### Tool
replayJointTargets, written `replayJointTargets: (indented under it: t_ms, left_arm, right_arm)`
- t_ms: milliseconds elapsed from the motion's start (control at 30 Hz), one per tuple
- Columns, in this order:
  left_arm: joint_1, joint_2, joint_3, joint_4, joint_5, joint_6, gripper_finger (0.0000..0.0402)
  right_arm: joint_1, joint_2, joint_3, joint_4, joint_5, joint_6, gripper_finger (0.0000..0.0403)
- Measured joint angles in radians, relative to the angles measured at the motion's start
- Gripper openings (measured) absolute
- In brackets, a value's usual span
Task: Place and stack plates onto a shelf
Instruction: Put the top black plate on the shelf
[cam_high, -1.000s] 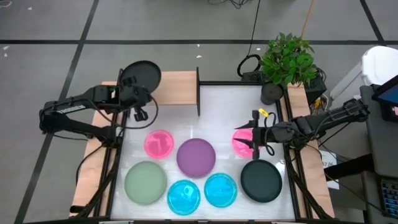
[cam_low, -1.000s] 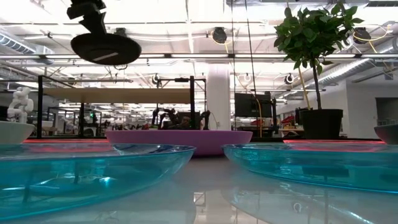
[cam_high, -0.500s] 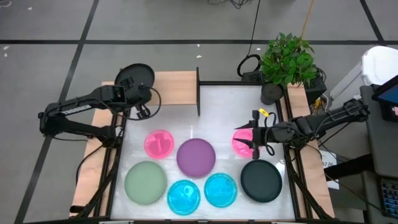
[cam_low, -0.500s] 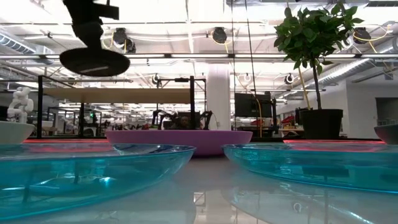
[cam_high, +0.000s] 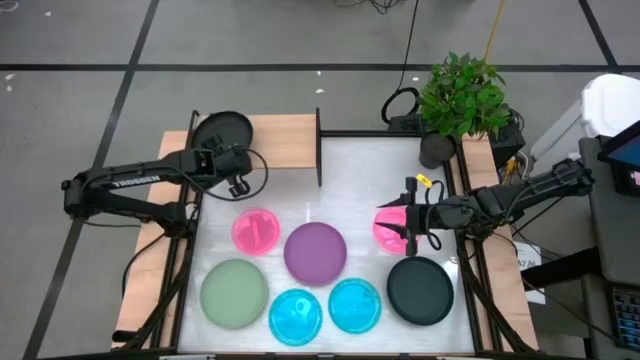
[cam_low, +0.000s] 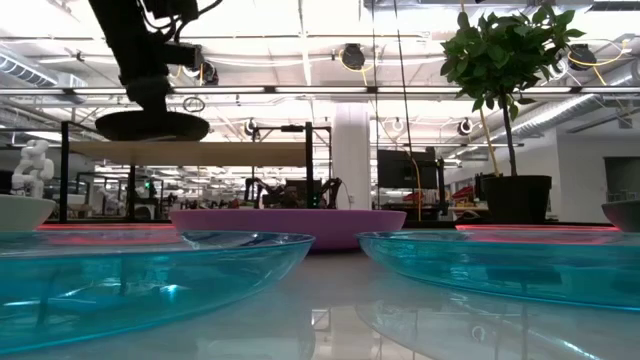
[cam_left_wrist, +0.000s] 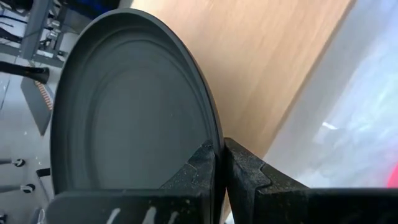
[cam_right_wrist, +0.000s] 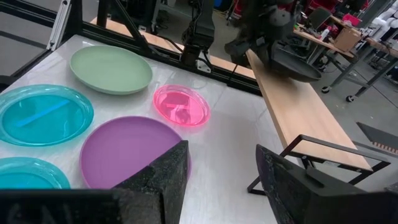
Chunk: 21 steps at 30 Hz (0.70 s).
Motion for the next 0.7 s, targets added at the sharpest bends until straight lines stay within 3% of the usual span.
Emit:
replayJointTargets:
  t_ms: [700]
  left_arm:
    - [0.0,0.0,-0.072,0.059,-0.006,-0.017,0.0026]
  right_arm:
    - [0.0,0.0,0.0,0.0,-0.001,0.011,0.0169]
